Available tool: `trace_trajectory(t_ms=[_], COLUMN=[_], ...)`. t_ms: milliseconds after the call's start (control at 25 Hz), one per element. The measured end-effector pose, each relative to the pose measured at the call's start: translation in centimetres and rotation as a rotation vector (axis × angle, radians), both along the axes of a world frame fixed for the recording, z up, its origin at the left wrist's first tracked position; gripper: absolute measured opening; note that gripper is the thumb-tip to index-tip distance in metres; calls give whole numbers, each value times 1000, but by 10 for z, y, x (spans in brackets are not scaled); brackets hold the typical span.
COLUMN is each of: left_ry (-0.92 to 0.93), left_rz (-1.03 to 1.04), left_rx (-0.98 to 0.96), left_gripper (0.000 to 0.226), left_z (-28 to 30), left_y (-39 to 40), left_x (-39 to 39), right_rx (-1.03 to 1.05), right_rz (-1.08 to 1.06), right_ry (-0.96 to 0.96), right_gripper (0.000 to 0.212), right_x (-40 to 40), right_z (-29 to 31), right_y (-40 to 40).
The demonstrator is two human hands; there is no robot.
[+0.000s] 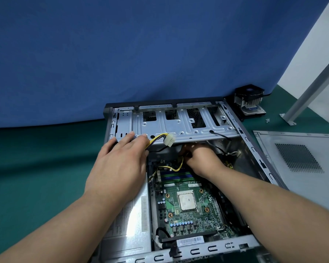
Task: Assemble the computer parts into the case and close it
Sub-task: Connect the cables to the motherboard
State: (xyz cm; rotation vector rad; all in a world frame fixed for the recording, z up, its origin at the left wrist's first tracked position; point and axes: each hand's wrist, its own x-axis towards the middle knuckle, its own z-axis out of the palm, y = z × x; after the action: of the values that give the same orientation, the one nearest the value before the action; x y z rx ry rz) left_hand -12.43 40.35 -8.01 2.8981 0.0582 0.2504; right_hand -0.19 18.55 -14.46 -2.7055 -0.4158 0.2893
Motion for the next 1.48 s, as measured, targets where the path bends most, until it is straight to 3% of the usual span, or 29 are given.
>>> trace_trajectory(t_ms=[360, 600, 680, 760, 840, 920, 1040, 1240, 1480], left_ry=[4, 12, 19, 24, 36, 51, 72, 27, 15], left_rz=[-32, -60, -67, -80, -89, -89, -90, -73, -68], left_rx=[-12, -25, -26, -27, -22, -11, -7, -15, -2], left_gripper=[24, 35, 38, 38, 39, 43, 50, 65, 64], left_z=[1, 4, 4, 5, 7, 10, 11, 10, 9], left_y=[2, 2, 2, 3, 3, 2, 2, 3, 2], left_x=[2, 0, -1, -3, -4, -3, -2, -3, -2], right_rx=[-41, -151, -5, 215, 317, 229, -38, -146, -422], right_rz=[21, 141, 104, -17, -30, 59, 170, 81, 188], right_ry=[19, 176, 91, -139, -269, -246, -259, -137, 55], right_gripper=[38, 43, 30, 17, 21, 32, 24, 16, 11], right_x=[-5, -34, -50, -68, -76, -73, -64, -70, -65], right_z=[7, 44, 62, 80, 94, 103, 105, 96, 72], right_y=[6, -19, -32, -35, -26, -10, 8, -24, -49])
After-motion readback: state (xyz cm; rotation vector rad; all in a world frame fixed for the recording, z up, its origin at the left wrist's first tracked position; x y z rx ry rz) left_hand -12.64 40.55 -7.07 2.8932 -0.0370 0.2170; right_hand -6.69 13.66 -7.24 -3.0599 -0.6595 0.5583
